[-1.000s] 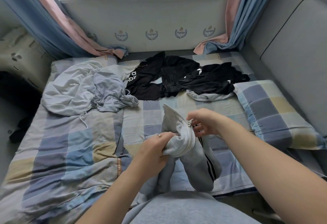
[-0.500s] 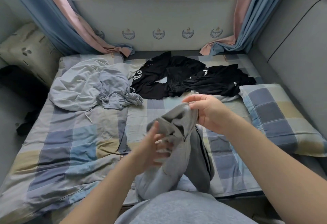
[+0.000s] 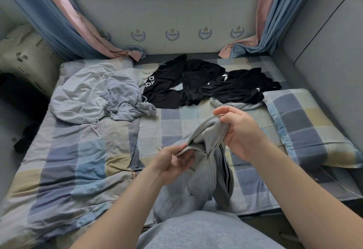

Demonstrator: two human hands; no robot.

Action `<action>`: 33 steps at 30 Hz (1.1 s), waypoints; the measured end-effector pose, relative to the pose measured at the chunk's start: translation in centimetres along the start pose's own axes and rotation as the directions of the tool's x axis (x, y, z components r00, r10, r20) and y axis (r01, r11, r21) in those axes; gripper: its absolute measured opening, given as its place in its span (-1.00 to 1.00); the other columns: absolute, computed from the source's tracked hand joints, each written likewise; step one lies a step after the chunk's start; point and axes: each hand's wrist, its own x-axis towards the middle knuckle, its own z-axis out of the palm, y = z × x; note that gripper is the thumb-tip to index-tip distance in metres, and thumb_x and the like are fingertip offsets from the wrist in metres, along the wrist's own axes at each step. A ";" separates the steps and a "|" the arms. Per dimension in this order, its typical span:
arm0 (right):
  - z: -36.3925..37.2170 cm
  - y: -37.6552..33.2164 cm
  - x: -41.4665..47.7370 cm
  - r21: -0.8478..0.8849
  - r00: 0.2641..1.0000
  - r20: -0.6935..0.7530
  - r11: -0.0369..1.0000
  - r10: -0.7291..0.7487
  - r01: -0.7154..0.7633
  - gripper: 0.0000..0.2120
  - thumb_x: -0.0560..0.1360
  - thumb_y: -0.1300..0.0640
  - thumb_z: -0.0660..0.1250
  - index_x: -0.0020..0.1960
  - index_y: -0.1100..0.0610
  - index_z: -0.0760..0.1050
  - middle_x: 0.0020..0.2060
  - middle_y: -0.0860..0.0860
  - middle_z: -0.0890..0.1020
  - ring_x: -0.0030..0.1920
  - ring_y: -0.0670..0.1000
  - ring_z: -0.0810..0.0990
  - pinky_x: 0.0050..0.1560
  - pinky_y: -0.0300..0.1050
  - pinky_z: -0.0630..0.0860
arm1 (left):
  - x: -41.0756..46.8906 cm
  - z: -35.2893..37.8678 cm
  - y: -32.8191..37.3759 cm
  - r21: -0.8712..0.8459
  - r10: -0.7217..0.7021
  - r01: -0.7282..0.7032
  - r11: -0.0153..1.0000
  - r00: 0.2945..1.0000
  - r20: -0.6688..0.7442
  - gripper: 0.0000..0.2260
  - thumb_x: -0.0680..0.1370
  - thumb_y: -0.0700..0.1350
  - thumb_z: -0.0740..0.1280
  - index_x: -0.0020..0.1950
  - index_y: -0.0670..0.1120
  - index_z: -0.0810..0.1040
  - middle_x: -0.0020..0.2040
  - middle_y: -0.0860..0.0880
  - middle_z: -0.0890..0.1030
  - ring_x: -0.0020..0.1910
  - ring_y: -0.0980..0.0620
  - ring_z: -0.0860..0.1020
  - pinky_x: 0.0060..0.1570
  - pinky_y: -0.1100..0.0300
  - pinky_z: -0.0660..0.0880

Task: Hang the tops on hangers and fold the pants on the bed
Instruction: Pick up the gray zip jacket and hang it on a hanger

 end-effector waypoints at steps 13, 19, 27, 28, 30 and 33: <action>-5.8 7.2 3.0 -0.004 0.914 -0.355 0.977 0.197 -0.212 -0.83 0.58 0.14 0.39 0.10 0.19 0.49 -0.10 0.13 0.64 -0.23 0.05 0.60 -0.33 -0.11 0.56 | -0.9 -0.6 0.8 -0.155 0.187 -0.203 0.967 0.976 -0.112 -0.57 0.37 -0.32 0.23 0.24 -0.34 0.51 0.21 -0.29 0.56 0.17 -0.19 0.55 0.24 0.08 0.51; -7.1 10.8 2.8 -0.679 0.950 -0.273 0.668 0.153 -0.303 -0.82 0.43 0.12 0.55 -0.08 0.15 0.58 -0.15 0.08 0.67 -0.16 0.00 0.61 -0.31 -0.26 0.55 | -1.3 -1.4 0.3 -0.139 0.243 -0.261 0.955 0.961 -0.134 -0.56 0.31 -0.29 0.16 0.14 -0.31 0.59 -0.04 -0.24 0.67 -0.10 -0.15 0.65 0.06 0.08 0.55; -8.5 11.5 3.0 -0.759 0.933 -0.359 0.582 0.001 -0.292 -0.73 0.42 0.43 0.22 -0.34 0.12 0.38 -0.42 0.05 0.47 -0.30 0.09 0.43 -0.36 -0.10 0.26 | -0.8 -2.7 0.1 0.142 0.162 -0.129 0.981 0.954 -0.252 -0.77 0.54 -0.31 0.13 -0.04 -0.33 0.57 -0.25 -0.21 0.67 -0.34 -0.08 0.67 -0.39 0.15 0.62; -8.4 11.5 3.0 -0.640 0.927 -0.374 0.712 0.042 -0.290 -0.72 0.42 0.48 0.21 -0.32 0.15 0.39 -0.42 0.06 0.45 -0.33 0.06 0.41 -0.36 -0.12 0.25 | -0.8 -2.6 0.1 0.168 0.168 -0.125 0.978 0.948 -0.269 -0.77 0.56 -0.25 0.15 -0.05 -0.31 0.57 -0.27 -0.20 0.66 -0.36 -0.09 0.67 -0.37 0.12 0.63; -8.2 11.3 3.3 -0.321 0.892 -0.413 0.888 0.182 -0.330 -0.72 0.44 0.55 0.12 -0.22 0.23 0.45 -0.36 0.13 0.48 -0.34 0.07 0.44 -0.32 -0.14 0.35 | -0.8 -3.0 0.3 0.266 0.204 -0.138 0.954 0.950 -0.238 -0.72 0.58 -0.05 0.28 0.03 -0.26 0.60 -0.17 -0.19 0.70 -0.21 -0.11 0.69 -0.13 0.03 0.64; -7.7 10.9 3.6 -0.048 0.858 -0.407 0.931 0.314 -0.363 -0.66 0.45 0.55 -0.02 -0.22 0.29 0.47 -0.31 0.16 0.52 -0.29 0.13 0.49 -0.27 -0.08 0.45 | -0.8 -3.6 0.3 0.543 0.316 -0.158 0.825 0.925 -0.212 -0.58 0.50 0.10 0.50 0.22 -0.15 0.63 0.05 -0.11 0.73 0.08 -0.10 0.69 0.17 -0.05 0.58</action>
